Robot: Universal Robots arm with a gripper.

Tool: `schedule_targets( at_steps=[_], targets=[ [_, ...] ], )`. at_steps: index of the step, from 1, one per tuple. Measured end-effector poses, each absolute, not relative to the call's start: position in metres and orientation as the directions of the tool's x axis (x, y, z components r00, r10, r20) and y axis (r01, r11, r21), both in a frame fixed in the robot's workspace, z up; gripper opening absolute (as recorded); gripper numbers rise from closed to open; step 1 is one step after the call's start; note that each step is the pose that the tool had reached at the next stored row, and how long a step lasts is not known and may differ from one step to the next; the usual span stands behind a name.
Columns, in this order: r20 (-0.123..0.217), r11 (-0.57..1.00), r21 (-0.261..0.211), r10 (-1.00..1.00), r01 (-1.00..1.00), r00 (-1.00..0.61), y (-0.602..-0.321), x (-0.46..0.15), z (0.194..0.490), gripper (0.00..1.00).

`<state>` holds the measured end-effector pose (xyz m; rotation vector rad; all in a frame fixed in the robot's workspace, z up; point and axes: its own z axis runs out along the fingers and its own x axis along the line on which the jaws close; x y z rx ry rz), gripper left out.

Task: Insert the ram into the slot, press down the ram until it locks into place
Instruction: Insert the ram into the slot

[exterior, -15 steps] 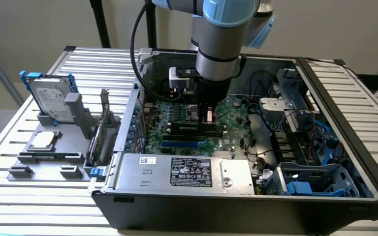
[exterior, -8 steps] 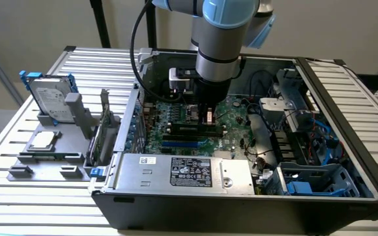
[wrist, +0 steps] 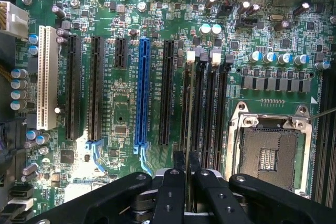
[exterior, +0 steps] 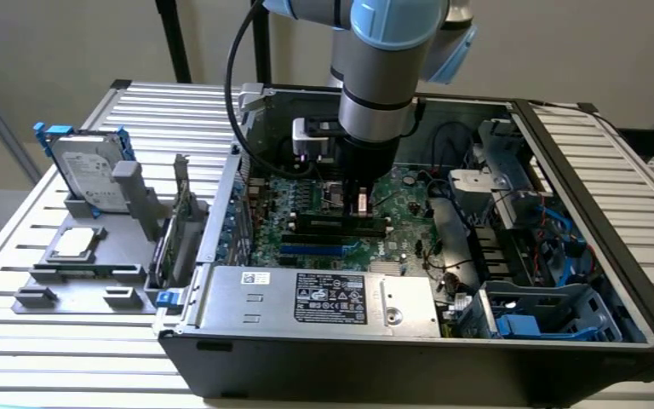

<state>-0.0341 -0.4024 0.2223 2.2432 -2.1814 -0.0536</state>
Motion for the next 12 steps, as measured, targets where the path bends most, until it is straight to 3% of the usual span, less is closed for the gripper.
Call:
schedule_targets(
  at_steps=[3,4,12],
  targets=[
    [-0.016,-0.028,0.033,-0.999,-0.999,0.028,-0.403,-0.034,0.222,0.21],
    [-0.016,-0.028,0.033,-0.999,-0.999,0.028,-0.403,-0.034,0.222,0.28],
    [-0.021,-0.028,0.033,-0.999,-0.999,0.028,-0.403,-0.034,0.239,0.28]
  ],
)
